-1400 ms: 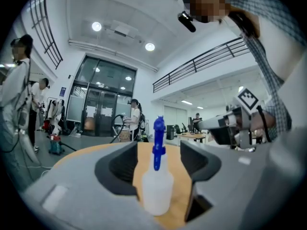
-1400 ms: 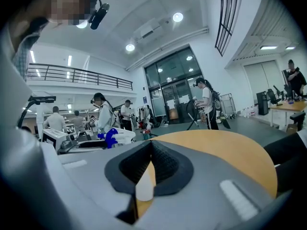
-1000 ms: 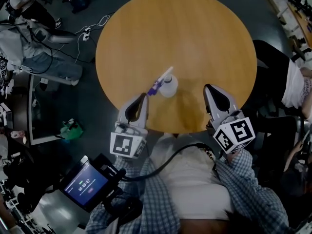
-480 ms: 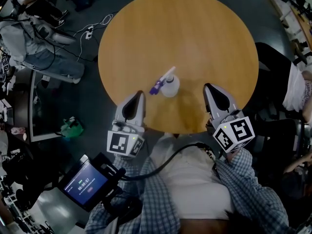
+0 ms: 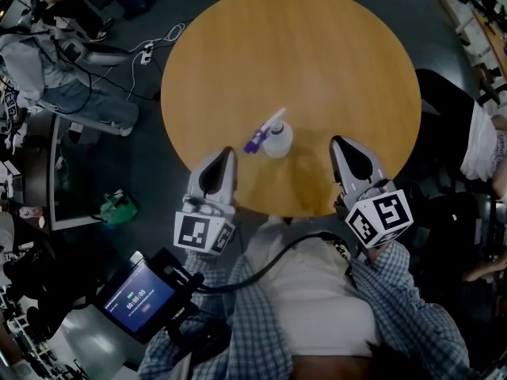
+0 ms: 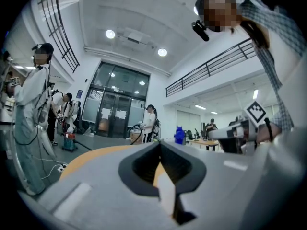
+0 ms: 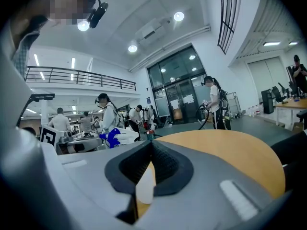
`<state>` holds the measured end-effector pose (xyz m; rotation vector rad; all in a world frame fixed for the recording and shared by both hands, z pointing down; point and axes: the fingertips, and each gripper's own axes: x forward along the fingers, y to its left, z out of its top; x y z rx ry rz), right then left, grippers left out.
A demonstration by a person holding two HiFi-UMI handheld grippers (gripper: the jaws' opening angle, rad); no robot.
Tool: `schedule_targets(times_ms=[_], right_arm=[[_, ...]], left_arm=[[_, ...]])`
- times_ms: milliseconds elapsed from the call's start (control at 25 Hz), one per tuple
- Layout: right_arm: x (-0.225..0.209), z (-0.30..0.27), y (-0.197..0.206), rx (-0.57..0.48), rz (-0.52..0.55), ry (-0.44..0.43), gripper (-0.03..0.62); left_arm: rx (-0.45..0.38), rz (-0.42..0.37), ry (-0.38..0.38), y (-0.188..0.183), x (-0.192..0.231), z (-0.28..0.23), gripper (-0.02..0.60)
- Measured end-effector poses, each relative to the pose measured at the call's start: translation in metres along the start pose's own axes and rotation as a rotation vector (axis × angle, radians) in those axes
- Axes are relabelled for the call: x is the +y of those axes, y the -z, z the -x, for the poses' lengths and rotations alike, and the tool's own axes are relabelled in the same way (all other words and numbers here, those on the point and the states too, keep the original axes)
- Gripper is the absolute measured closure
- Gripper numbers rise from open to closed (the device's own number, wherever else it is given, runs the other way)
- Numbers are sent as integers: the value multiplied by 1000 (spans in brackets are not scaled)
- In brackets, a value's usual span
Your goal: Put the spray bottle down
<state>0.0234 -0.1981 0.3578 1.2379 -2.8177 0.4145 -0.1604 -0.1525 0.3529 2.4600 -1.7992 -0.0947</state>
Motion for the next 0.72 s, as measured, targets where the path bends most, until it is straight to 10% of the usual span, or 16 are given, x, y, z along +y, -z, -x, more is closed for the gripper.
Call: schedule_targets(times_ms=[720], right_arm=[[3, -2, 0, -3, 9, -3, 589]], left_arm=[[6, 5, -3, 3, 2, 0, 577]])
